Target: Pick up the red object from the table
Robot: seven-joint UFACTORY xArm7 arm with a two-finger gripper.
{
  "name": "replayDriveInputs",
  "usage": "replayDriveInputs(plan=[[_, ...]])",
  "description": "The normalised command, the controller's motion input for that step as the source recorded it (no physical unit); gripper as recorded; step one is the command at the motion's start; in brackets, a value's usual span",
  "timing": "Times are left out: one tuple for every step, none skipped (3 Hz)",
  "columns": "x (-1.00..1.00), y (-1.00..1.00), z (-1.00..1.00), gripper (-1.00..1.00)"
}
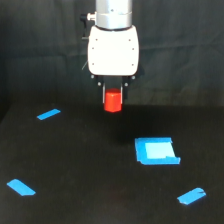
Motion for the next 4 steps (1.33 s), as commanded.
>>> replayDriveInputs(plan=[[0.02,-0.04,0.05,-1.0],[-0.02,0.09,0.07,-1.0],[0.08,0.05,0.11,-1.0],[0.1,0.11,0.03,-1.0]])
